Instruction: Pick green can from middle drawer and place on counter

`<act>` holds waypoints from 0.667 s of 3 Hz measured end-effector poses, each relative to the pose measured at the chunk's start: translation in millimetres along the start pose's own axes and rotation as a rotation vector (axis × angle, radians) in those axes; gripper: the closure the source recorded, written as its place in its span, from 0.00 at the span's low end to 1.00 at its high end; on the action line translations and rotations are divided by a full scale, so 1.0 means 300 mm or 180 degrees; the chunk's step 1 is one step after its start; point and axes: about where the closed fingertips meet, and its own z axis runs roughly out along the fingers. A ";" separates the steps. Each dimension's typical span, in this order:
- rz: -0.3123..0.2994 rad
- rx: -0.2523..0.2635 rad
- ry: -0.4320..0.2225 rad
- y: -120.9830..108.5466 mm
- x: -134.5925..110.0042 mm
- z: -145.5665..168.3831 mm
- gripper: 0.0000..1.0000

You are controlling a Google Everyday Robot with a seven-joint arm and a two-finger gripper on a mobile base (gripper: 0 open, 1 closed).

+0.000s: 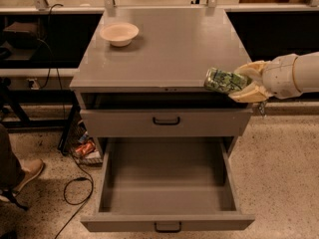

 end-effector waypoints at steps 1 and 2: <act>0.0011 -0.0009 -0.0007 -0.004 0.000 0.000 1.00; 0.0108 -0.0088 -0.0071 -0.035 0.000 0.004 1.00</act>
Offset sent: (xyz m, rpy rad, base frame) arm 0.0180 -0.0108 0.0121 0.0722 0.0653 0.0081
